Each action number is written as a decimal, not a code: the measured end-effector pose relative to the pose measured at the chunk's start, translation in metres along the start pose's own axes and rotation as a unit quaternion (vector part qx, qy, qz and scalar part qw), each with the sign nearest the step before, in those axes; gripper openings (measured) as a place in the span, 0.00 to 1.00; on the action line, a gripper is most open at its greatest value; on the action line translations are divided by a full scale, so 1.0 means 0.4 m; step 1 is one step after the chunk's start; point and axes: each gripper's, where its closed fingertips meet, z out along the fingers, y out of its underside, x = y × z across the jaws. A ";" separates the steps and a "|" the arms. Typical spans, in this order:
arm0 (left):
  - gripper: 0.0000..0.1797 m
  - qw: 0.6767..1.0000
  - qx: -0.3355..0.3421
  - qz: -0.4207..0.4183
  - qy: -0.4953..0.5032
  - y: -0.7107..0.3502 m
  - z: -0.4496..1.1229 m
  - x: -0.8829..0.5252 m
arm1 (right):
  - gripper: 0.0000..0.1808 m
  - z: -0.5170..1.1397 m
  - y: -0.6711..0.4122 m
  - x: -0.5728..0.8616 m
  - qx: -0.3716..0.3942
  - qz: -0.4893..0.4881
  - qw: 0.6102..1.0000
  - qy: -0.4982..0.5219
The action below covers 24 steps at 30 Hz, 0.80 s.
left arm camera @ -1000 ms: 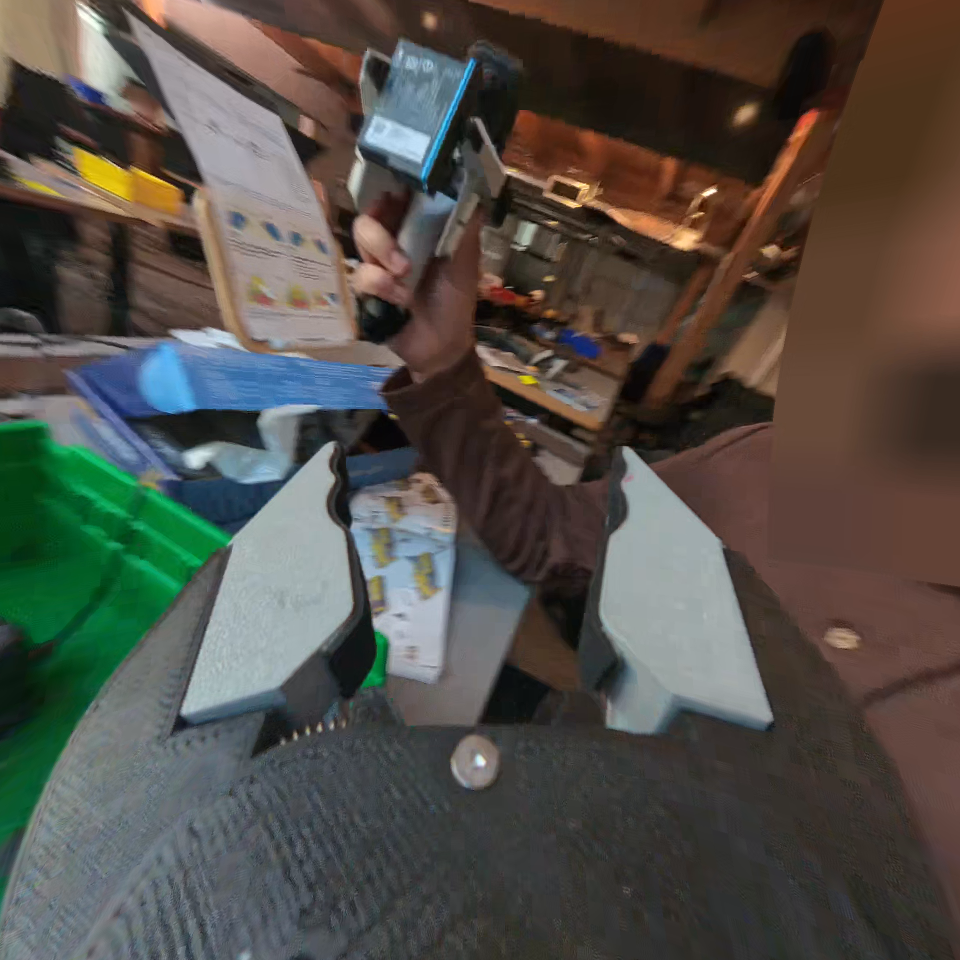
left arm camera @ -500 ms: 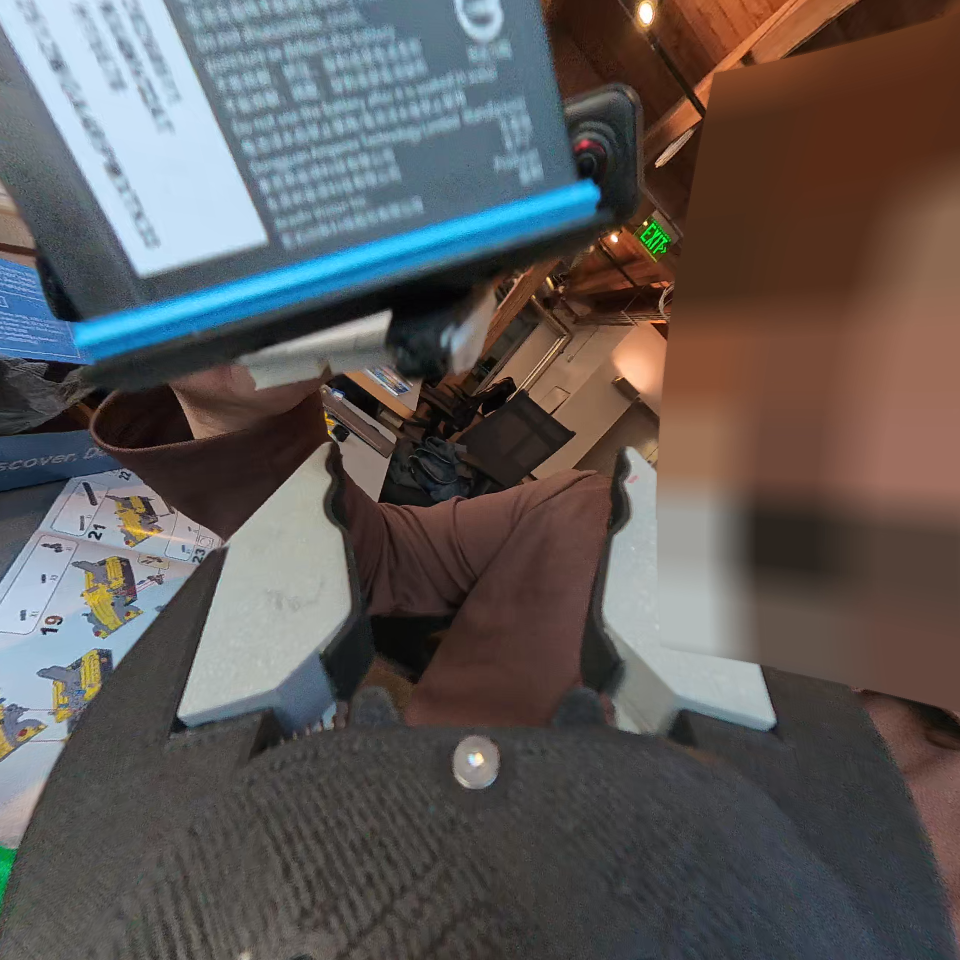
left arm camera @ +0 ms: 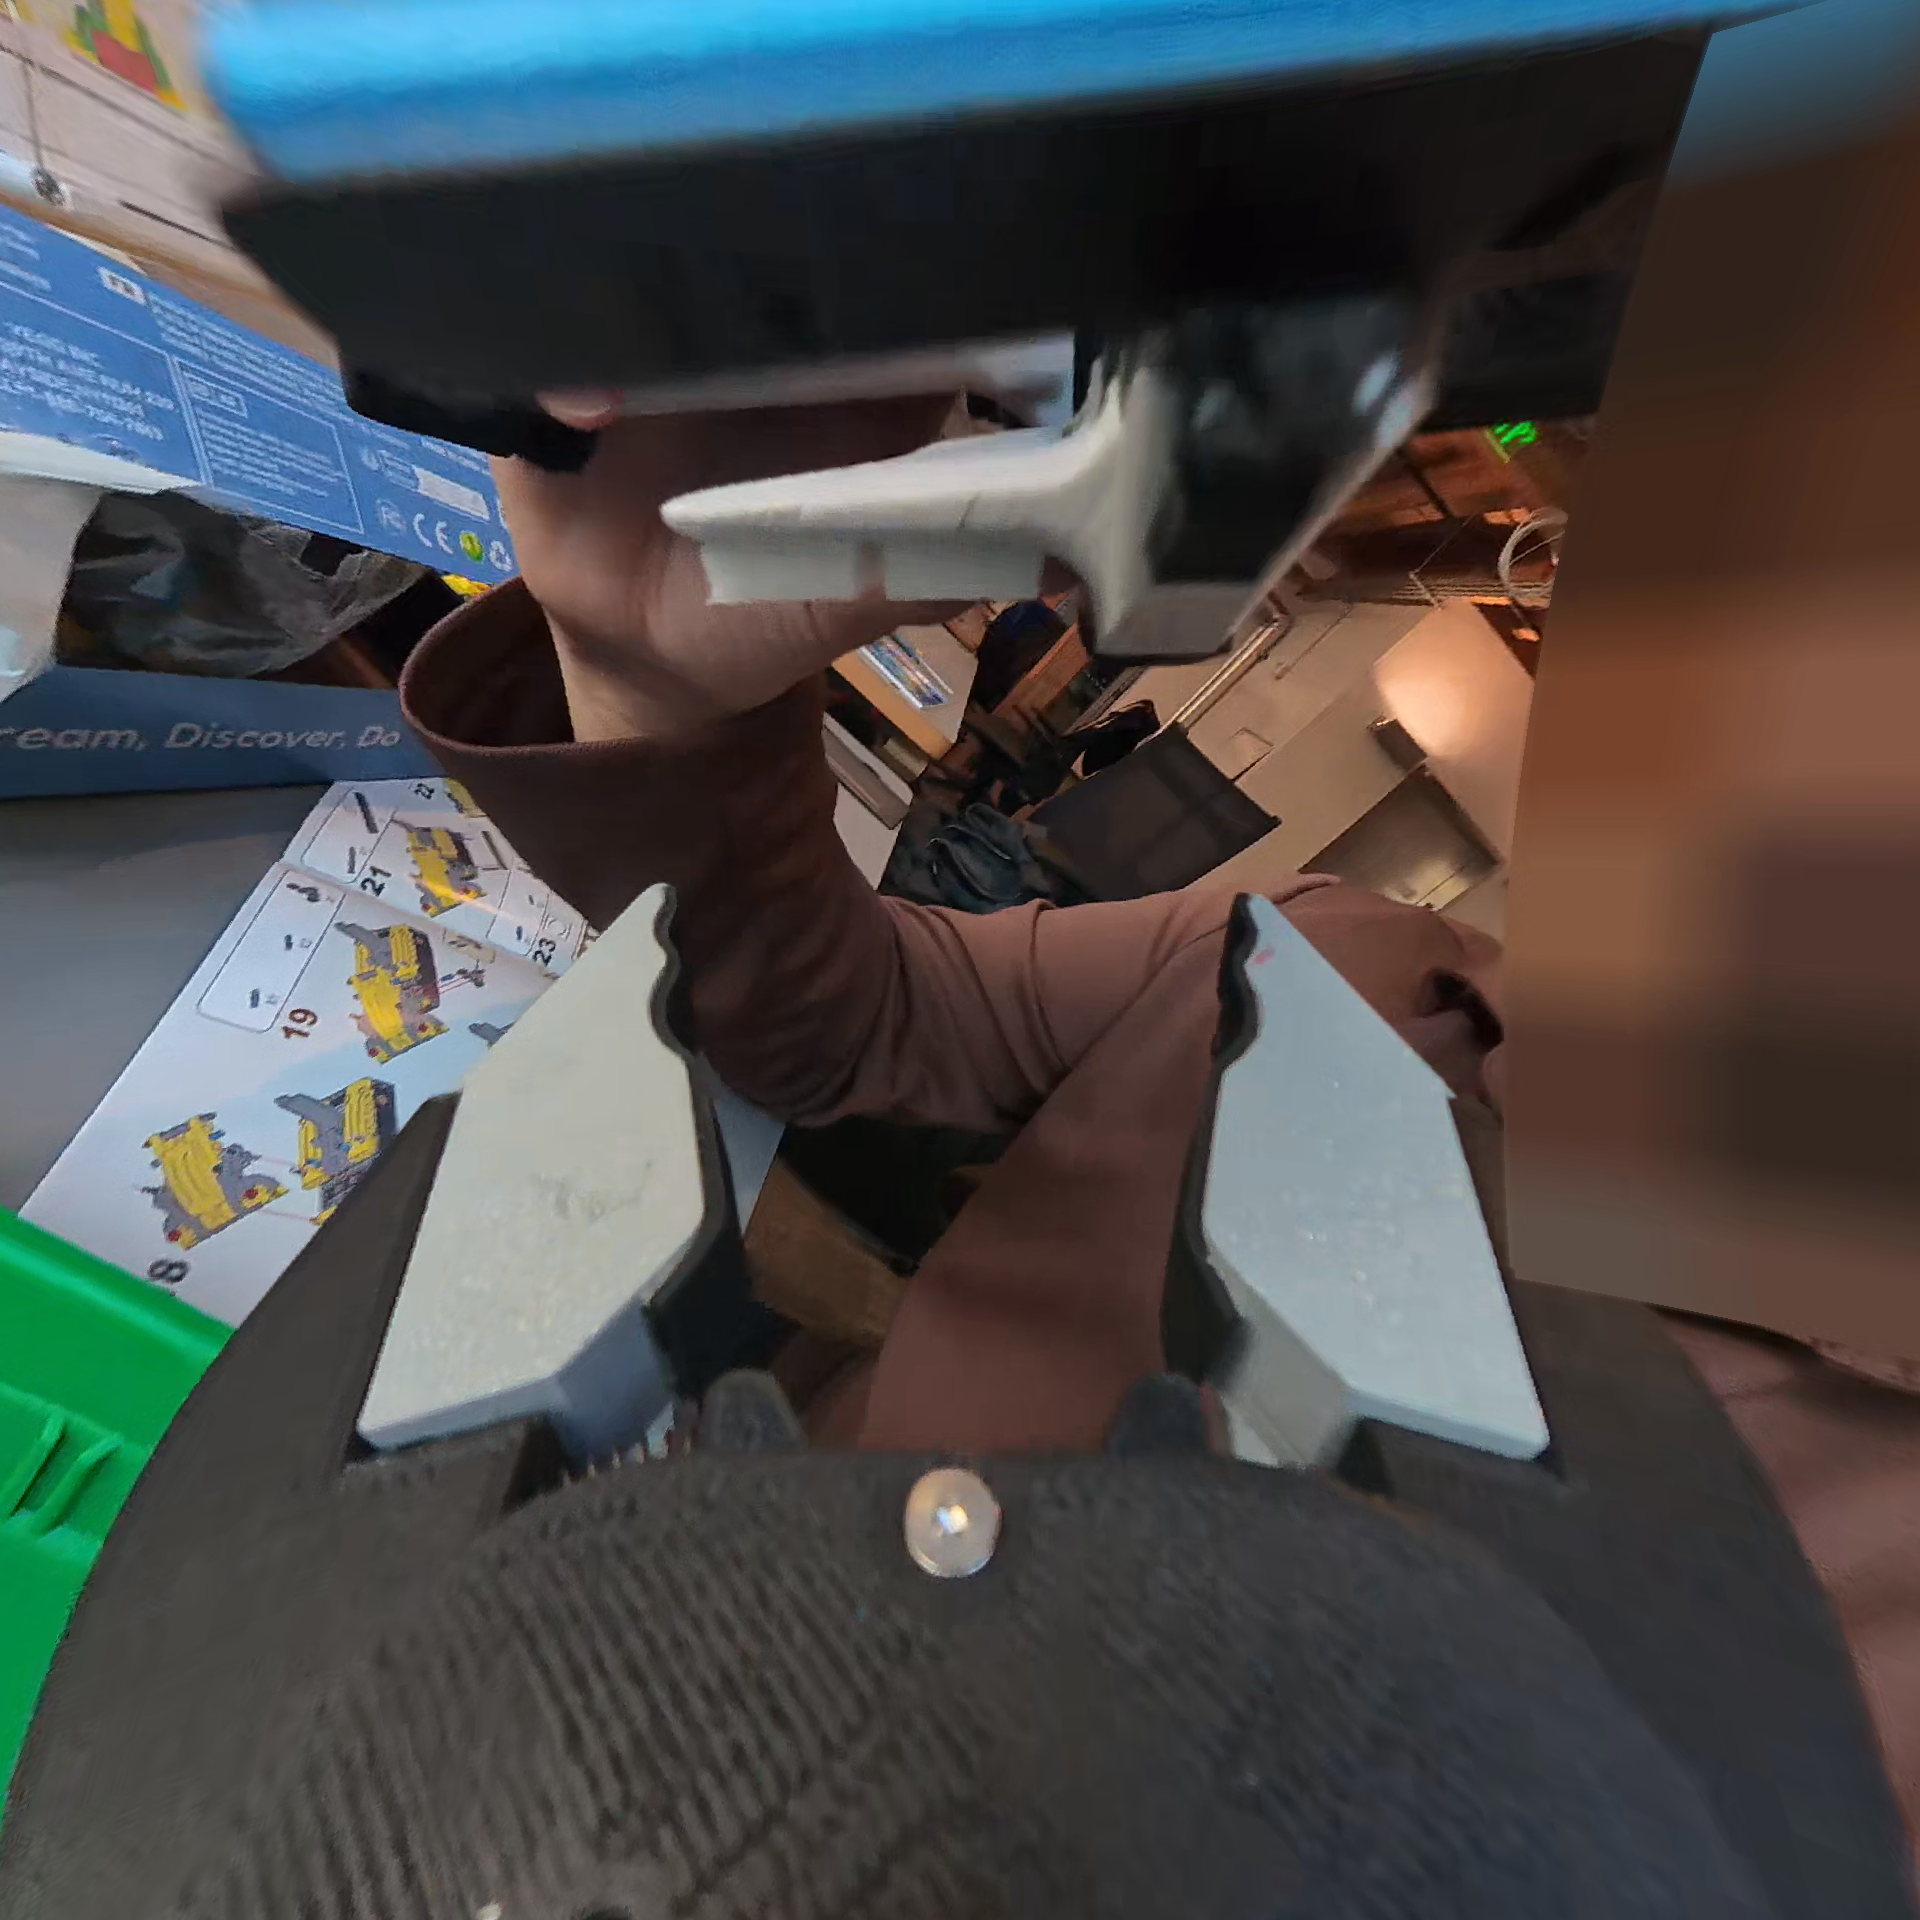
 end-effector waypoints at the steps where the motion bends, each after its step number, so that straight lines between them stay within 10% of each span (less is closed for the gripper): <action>1: 0.56 1.000 0.000 0.005 -0.008 -0.004 -0.008 -0.003 | 0.23 -0.001 0.001 -0.008 0.002 0.004 1.000 -0.014; 7: 0.51 0.996 0.027 0.030 -0.074 -0.063 -0.105 -0.036 | 0.23 0.021 0.047 0.017 -0.029 0.051 0.998 -0.005; 16: 0.40 0.919 -0.042 0.116 -0.375 -0.012 -0.339 -0.211 | 0.23 0.088 0.342 -0.080 -0.297 0.173 0.933 -0.109; 24: 0.34 0.814 -0.274 0.125 -0.497 0.077 -0.458 -0.303 | 0.23 0.108 0.430 -0.280 -0.401 0.167 0.864 -0.255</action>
